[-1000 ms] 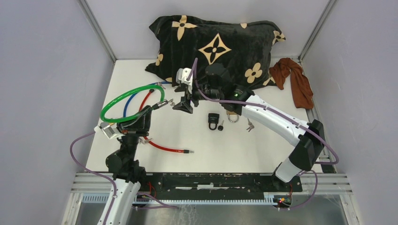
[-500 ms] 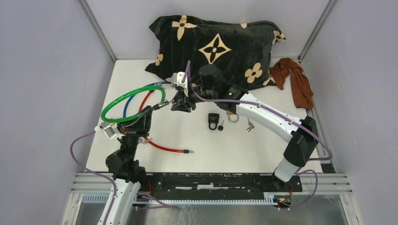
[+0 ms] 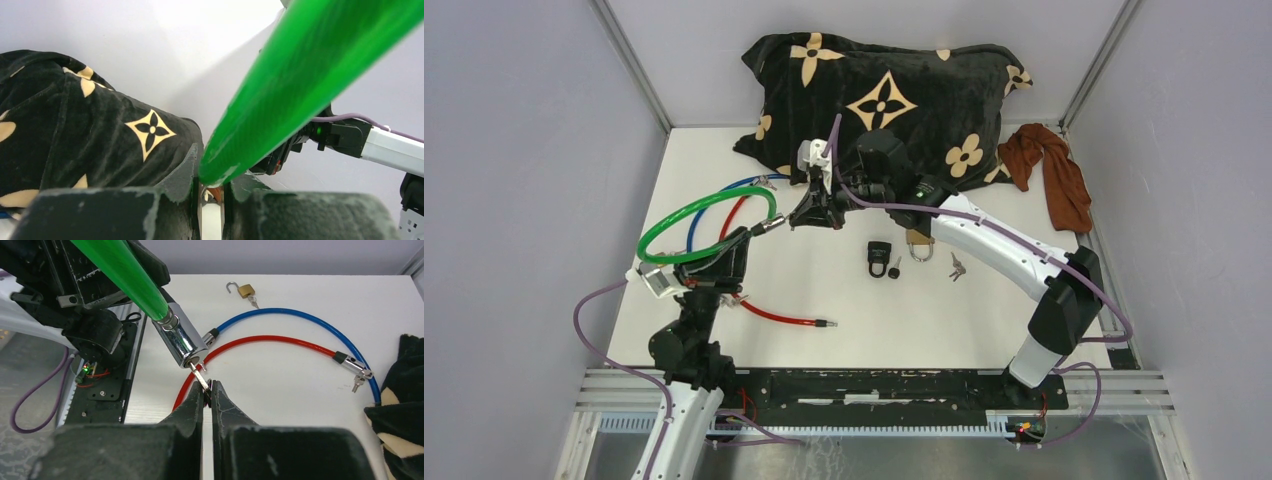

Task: Lock with the key
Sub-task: Lock the lock.

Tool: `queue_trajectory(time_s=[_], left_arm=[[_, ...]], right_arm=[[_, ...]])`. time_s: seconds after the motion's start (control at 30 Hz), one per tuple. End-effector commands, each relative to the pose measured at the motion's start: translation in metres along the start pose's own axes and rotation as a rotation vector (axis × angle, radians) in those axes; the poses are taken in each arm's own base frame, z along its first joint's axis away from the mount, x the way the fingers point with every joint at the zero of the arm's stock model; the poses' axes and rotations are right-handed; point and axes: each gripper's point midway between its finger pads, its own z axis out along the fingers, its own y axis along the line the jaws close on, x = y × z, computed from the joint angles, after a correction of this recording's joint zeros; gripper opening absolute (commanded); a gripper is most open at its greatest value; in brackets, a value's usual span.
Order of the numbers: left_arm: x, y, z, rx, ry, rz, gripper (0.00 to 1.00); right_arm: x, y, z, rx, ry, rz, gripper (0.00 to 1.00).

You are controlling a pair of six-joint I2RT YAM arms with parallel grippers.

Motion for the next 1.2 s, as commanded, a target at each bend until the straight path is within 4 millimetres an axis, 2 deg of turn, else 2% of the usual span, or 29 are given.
queue_trajectory(time_s=[0.0,0.17,0.33,0.47,0.57,0.7,0.73,0.83,0.93,1.07,1.17], left_arm=[[-0.028,-0.02,0.005,0.066,-0.088,0.049,0.02],[-0.027,-0.021,0.005,0.071,-0.085,0.055,0.02],[-0.027,-0.022,0.004,0.076,-0.083,0.06,0.02],[-0.028,-0.023,0.004,0.08,-0.088,0.062,0.02],[-0.028,-0.024,0.004,0.083,-0.088,0.061,0.02],[-0.029,-0.025,0.003,0.085,-0.091,0.06,0.02],[-0.029,-0.025,0.003,0.086,-0.091,0.06,0.02],[-0.03,-0.026,0.003,0.088,-0.094,0.061,0.02],[-0.03,-0.026,0.003,0.089,-0.095,0.063,0.02],[-0.03,-0.026,0.004,0.089,-0.095,0.062,0.02],[-0.03,-0.027,0.004,0.092,-0.093,0.06,0.02]], right_arm=[[-0.049,0.011,-0.013,-0.037,-0.133,0.039,0.0],[-0.059,0.019,-0.013,-0.072,-0.144,0.253,0.0],[-0.05,0.02,-0.01,-0.093,-0.1,0.517,0.0],[-0.049,0.03,-0.011,-0.134,-0.113,0.623,0.0],[-0.06,0.033,-0.015,-0.153,-0.161,0.656,0.03],[-0.063,0.026,-0.021,-0.089,-0.165,0.592,0.37],[-0.058,0.022,-0.022,-0.057,-0.146,0.574,0.45],[-0.047,0.013,-0.031,-0.007,-0.107,0.508,0.57],[-0.035,0.0,-0.044,0.052,-0.067,0.438,0.63],[-0.022,-0.032,-0.071,0.251,0.02,0.235,0.65],[-0.035,-0.056,-0.091,0.418,0.017,-0.03,0.64]])
